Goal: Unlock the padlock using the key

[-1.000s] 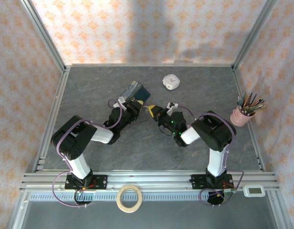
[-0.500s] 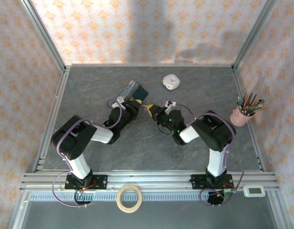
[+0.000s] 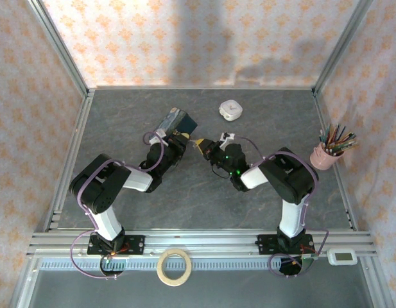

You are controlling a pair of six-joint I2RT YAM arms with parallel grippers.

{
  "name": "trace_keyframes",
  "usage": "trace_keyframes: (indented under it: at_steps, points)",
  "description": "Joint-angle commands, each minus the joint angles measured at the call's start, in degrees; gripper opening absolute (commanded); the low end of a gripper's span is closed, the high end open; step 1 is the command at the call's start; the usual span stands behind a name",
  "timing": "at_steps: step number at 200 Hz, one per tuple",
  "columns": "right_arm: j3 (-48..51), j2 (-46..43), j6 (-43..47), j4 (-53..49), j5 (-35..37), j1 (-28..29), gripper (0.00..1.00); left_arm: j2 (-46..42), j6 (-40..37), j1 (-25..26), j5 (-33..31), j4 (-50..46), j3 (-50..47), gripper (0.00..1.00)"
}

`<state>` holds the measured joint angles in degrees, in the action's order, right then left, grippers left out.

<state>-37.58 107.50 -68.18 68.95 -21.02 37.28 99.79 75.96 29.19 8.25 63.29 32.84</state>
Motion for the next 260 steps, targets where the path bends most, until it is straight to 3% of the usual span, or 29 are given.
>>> trace_keyframes:
  at_steps: [1,50,114,209,260]
  points:
    - [-3.99,-1.31,2.14,5.28,-8.36,2.1,0.0,0.89,-2.43,2.54,7.57,0.04,2.7,0.0]
    - [-8.5,0.64,5.17,3.77,-13.37,2.1,0.0,1.03,-3.52,2.9,8.73,-1.05,3.53,0.0]
    - [-9.31,-1.29,10.15,-0.83,-13.3,1.97,0.0,0.8,-4.94,3.33,9.42,-3.19,3.89,0.0]
    - [-6.52,-2.18,9.58,-0.9,-16.03,-2.48,0.0,-1.41,-5.35,3.14,11.15,-3.1,1.61,0.0]
    - [-3.32,-4.52,9.37,-0.88,-15.11,-4.77,0.0,-3.39,-7.86,2.37,11.08,-7.72,2.83,0.0]
